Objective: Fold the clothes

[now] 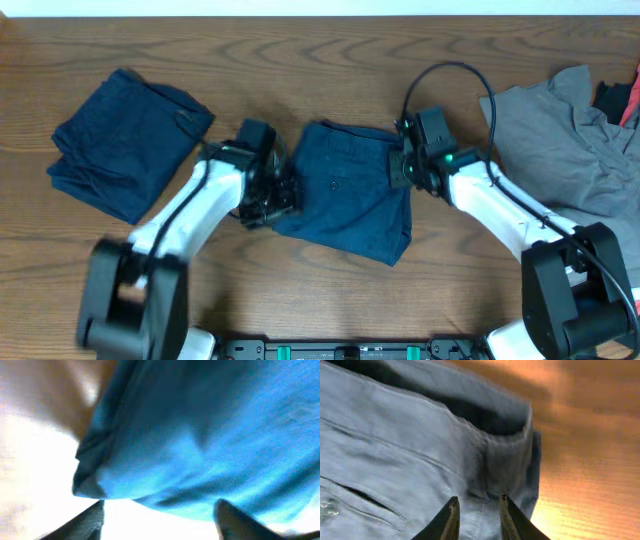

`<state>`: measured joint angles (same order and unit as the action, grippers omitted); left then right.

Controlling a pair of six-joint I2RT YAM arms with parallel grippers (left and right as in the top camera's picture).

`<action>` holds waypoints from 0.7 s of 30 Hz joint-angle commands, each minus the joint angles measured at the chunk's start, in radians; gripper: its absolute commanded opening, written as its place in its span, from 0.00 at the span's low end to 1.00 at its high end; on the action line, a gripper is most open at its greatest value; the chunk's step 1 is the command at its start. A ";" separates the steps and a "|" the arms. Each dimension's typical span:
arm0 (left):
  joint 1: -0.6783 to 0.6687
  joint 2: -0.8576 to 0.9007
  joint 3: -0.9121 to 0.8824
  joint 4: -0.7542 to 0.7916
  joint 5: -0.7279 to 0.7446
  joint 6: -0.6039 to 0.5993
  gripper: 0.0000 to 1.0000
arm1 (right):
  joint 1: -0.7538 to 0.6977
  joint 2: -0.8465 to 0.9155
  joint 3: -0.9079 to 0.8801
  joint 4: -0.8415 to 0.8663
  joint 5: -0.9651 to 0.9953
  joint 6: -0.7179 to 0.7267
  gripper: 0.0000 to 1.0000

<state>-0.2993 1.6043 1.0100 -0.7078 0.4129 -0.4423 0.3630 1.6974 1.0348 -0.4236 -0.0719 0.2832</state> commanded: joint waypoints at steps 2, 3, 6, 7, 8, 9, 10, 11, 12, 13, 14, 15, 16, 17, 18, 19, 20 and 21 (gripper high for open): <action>0.005 -0.138 0.004 0.144 -0.004 0.178 0.98 | 0.017 0.008 0.071 -0.066 0.011 -0.023 0.30; 0.013 -0.150 0.004 0.173 -0.003 0.202 0.98 | 0.021 0.008 0.074 -0.076 0.011 -0.023 0.31; 0.049 -0.137 0.004 0.227 -0.001 0.226 0.98 | 0.033 0.008 0.074 -0.108 0.011 -0.023 0.38; 0.063 -0.124 0.004 0.241 -0.001 0.227 0.98 | 0.034 0.008 0.074 -0.121 0.011 -0.023 0.44; 0.075 -0.109 0.004 0.253 0.004 0.229 0.98 | 0.034 0.008 0.074 -0.130 0.011 -0.023 0.48; 0.093 -0.087 0.004 0.273 0.021 0.242 0.98 | 0.034 0.008 0.074 -0.140 0.011 -0.023 0.50; 0.107 -0.069 0.004 0.291 0.053 0.265 0.98 | 0.034 0.008 0.074 -0.147 0.011 -0.023 0.51; 0.122 -0.046 0.004 0.315 0.100 0.292 0.98 | 0.034 0.008 0.074 -0.155 0.011 -0.023 0.50; 0.138 -0.021 0.004 0.343 0.151 0.308 0.98 | 0.034 0.008 0.074 -0.160 0.011 -0.023 0.50; 0.150 0.005 0.004 0.372 0.194 0.320 0.98 | 0.034 0.008 0.074 -0.164 0.011 -0.023 0.50; 0.158 0.026 0.004 0.397 0.218 0.323 0.98 | 0.034 0.008 0.074 -0.169 0.011 -0.023 0.50; 0.166 0.049 0.004 0.423 0.240 0.323 0.98 | 0.034 0.008 0.074 -0.172 0.011 -0.023 0.50; 0.169 0.069 0.004 0.445 0.254 0.323 0.98 | 0.034 0.008 0.074 -0.175 0.011 -0.023 0.50; 0.169 0.090 0.004 0.468 0.267 0.326 0.98 | 0.034 0.008 0.074 -0.178 0.011 -0.023 0.50; 0.169 0.113 0.004 0.487 0.282 0.343 0.98 | 0.034 0.008 0.074 -0.180 0.011 -0.023 0.50; 0.169 0.134 0.004 0.500 0.287 0.351 0.98 | 0.034 0.008 0.074 -0.180 0.011 -0.023 0.50; 0.169 0.152 0.004 0.507 0.287 0.353 0.98 | 0.034 0.008 0.074 -0.180 0.011 -0.023 0.50; 0.169 0.171 0.004 0.513 0.286 0.353 0.98 | 0.034 0.008 0.074 -0.179 0.012 -0.023 0.50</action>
<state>-0.1318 1.7275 1.0122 -0.2077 0.6338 -0.1337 0.3931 1.6974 1.0977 -0.6037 -0.0696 0.2665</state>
